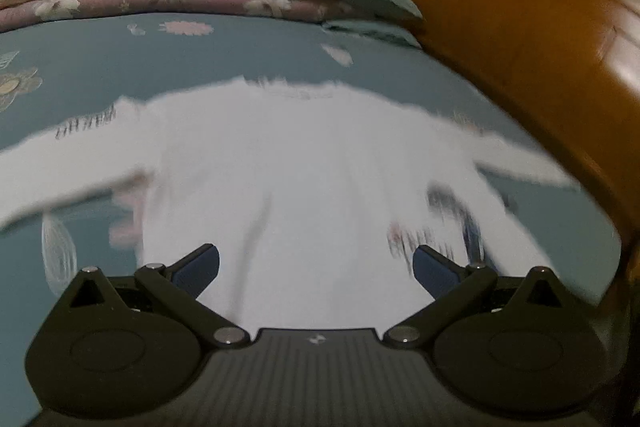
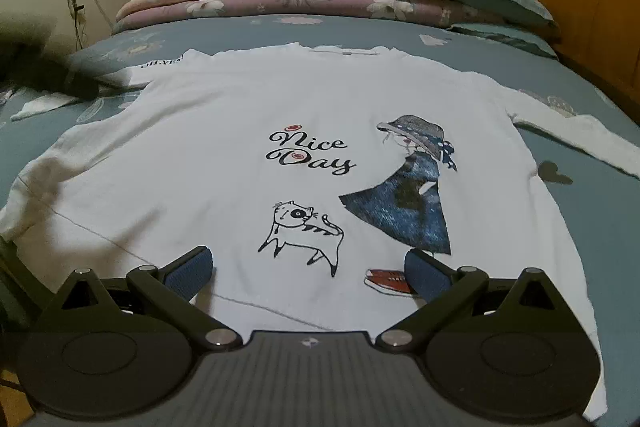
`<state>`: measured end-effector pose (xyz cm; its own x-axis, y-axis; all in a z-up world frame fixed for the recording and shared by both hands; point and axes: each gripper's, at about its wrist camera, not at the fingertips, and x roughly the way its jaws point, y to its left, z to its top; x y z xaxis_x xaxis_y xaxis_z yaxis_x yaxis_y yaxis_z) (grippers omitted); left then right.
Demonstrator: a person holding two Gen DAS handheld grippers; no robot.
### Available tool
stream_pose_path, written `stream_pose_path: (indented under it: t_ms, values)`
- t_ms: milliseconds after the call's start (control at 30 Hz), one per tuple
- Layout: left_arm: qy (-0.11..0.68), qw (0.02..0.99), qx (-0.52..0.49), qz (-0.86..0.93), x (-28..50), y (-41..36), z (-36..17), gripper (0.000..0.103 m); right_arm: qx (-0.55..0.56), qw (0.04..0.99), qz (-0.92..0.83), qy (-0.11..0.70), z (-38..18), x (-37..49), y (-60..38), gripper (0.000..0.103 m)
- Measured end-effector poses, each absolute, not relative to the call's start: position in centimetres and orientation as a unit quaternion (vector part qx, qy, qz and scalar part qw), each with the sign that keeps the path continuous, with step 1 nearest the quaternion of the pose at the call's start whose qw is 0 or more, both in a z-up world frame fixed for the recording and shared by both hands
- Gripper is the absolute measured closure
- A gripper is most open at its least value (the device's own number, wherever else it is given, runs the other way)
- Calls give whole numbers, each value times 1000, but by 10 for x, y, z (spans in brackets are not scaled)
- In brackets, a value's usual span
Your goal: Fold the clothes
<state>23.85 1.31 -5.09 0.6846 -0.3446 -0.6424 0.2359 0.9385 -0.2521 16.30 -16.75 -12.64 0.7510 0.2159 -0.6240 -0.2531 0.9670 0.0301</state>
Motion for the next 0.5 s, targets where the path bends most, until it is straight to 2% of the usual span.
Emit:
stream_pose_path:
  t_ms: [67, 233, 333, 500]
  values:
    - [369, 912, -92, -153, 280, 31, -44, 1, -27, 935, 126, 331, -126, 163, -169, 0]
    - [411, 883, -195, -119, 370, 76, -73, 1, -28, 934, 128, 332, -126, 162, -169, 0]
    - [431, 866, -236, -89, 392, 99, -101, 1, -29, 934, 128, 332, -126, 162, -168, 0]
    - [393, 890, -229, -39, 393, 127, -119, 1, -32, 935, 127, 330, -127, 161, -167, 0]
